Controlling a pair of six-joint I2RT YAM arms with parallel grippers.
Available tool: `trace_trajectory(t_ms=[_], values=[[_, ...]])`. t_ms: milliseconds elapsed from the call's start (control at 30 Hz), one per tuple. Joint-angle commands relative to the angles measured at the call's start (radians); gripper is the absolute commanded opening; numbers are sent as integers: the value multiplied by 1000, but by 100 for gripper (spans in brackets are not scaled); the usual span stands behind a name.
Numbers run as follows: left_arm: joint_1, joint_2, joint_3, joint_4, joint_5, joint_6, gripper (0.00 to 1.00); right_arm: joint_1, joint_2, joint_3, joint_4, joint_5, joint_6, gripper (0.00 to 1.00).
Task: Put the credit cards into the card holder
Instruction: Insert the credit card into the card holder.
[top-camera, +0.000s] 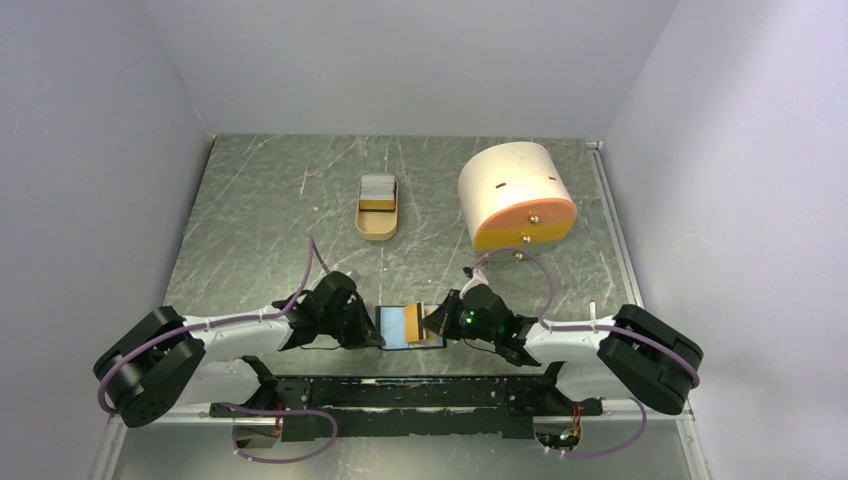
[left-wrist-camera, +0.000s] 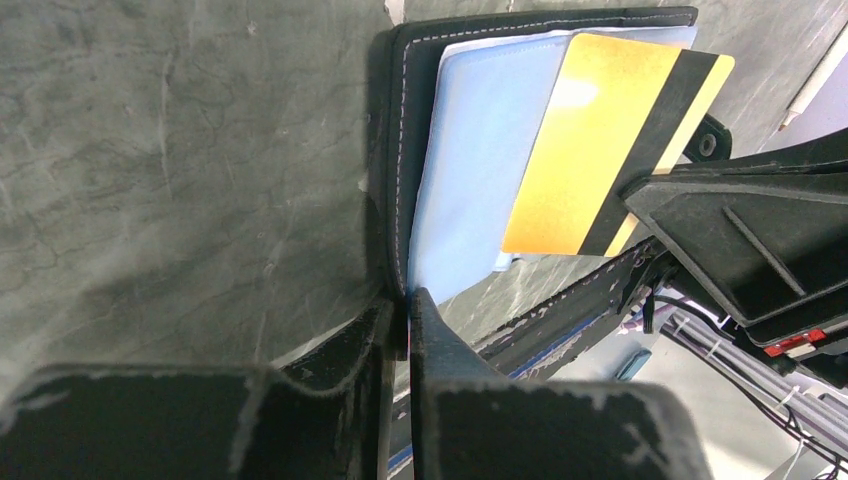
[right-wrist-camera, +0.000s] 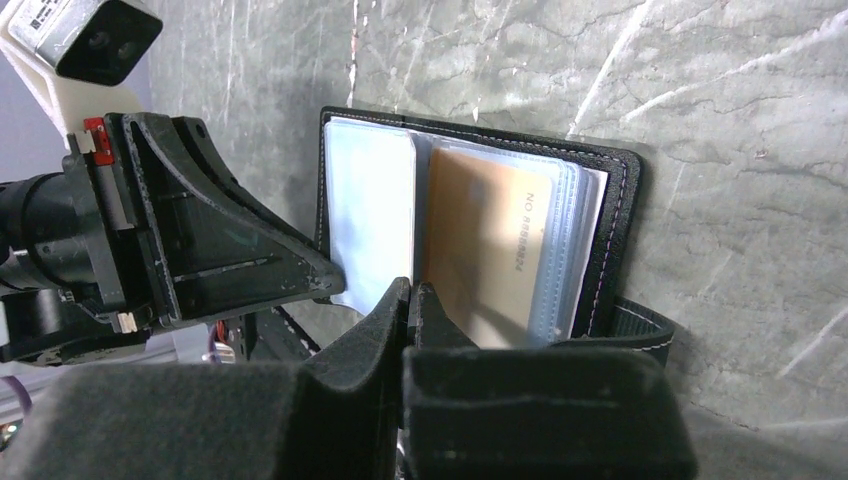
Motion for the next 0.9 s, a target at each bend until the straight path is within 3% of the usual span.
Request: trace_trajectory(t_ms=[0,300,600,767,867], values=[[-14,20,9,-38,-5,16,13,-8,43,-33,61,0,-6,0],[-20,25,22,-45,-8,20,14,-8,145,-45,171,-59,29,0],[-24,7,16,-30,1,16,17,-6,139,-39,155,-68,31,0],[-25,-27,7,13,36,11,21,-2,147,-12,94,-68,9,8],[-26,-47,-2,60,56,10,24,-1,125,15,-4,-30,-26,21]])
